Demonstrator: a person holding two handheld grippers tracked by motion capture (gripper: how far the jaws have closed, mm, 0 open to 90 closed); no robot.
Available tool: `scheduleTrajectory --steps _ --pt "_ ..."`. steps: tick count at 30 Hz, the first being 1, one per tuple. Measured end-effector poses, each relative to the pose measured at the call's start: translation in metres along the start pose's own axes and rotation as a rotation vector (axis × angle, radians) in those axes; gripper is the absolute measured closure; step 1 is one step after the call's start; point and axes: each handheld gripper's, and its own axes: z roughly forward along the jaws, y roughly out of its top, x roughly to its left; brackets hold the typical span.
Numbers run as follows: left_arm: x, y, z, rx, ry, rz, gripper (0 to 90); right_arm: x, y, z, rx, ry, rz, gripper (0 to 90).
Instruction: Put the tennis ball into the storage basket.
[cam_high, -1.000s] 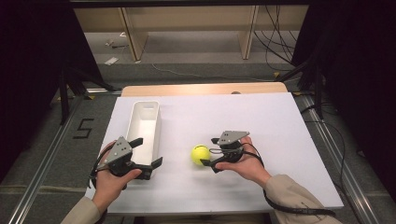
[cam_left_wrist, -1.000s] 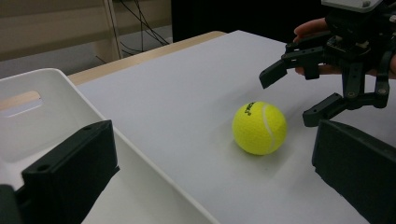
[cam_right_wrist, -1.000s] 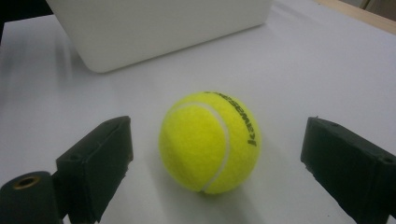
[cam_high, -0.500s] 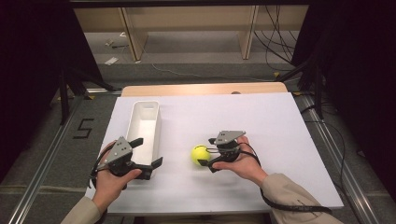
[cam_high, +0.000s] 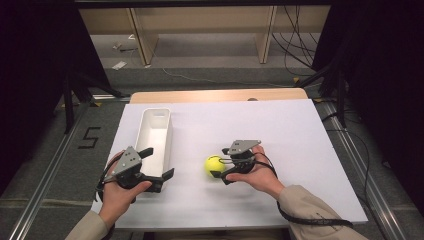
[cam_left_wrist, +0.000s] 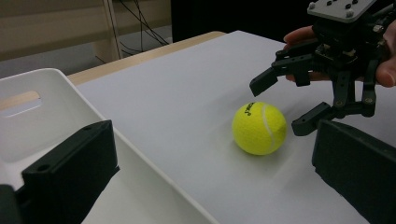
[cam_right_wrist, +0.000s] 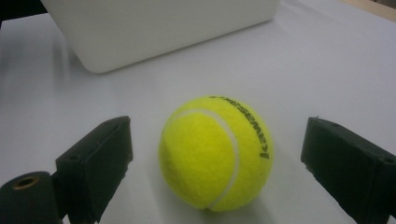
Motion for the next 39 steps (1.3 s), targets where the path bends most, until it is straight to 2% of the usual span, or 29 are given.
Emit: scheduleTrajectory --steps 26,39 --pt "0.0 0.0 0.0 -0.002 -0.003 0.002 0.0 -0.001 -0.001 0.018 0.034 0.009 -0.011 10.1" --pt "0.0 0.0 0.0 -0.002 -0.003 -0.001 0.0 -0.001 -0.004 0.025 0.055 0.014 -0.009 13.3"
